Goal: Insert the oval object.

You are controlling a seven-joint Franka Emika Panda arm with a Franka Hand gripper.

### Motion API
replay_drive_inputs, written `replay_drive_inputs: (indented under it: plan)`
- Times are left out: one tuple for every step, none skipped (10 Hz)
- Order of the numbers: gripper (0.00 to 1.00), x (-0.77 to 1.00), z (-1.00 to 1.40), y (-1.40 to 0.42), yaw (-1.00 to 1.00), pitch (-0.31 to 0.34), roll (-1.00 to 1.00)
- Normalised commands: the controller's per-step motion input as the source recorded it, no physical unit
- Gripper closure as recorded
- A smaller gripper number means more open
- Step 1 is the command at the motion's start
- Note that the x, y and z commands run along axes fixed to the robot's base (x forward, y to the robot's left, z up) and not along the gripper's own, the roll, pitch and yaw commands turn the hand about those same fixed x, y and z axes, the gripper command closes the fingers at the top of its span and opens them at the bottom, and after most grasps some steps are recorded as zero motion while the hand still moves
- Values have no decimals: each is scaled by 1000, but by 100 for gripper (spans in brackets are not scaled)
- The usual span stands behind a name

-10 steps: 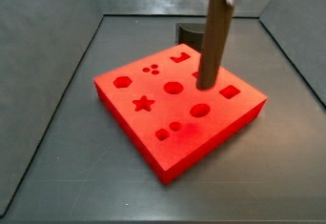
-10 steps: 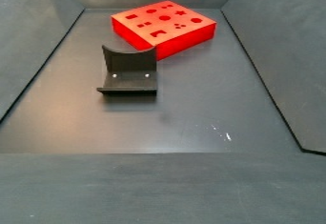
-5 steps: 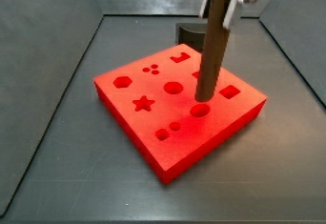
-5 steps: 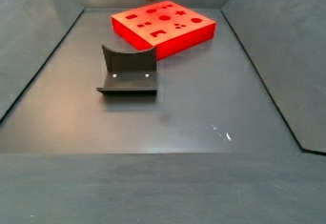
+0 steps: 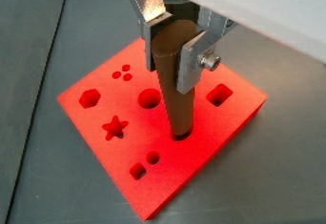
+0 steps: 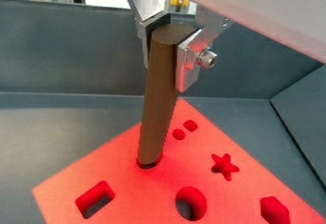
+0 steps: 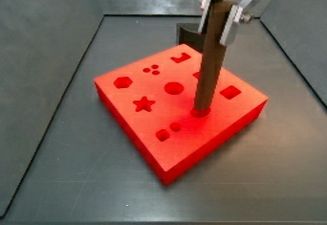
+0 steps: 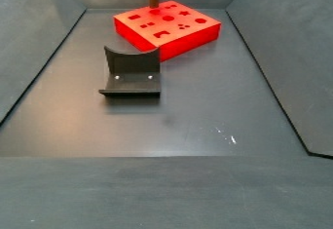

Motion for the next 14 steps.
replay_drive_inputs:
  plan:
    - [100, 26, -231, -60, 0, 0, 1]
    - [100, 60, -254, -54, -17, 0, 0]
    - [100, 57, -229, -54, -14, 0, 0]
    - [100, 60, -194, -20, -6, 0, 20]
    - [100, 203, -223, 0, -34, 3, 61]
    - [100, 260, -243, 0, -109, 26, 94]
    - [100, 206, -391, -34, -117, 0, 107]
    - [100, 186, -591, -17, -74, -11, 46]
    - [100, 263, -749, -63, -80, 0, 137]
    - [100, 349, -794, -89, -123, 0, 156]
    - [100, 343, -806, -91, -143, 14, 147]
    - [100, 340, -743, -74, -126, 14, 137]
    - [100, 303, -589, 0, -89, 21, 81]
    - [100, 0, 0, 0, 0, 0, 0]
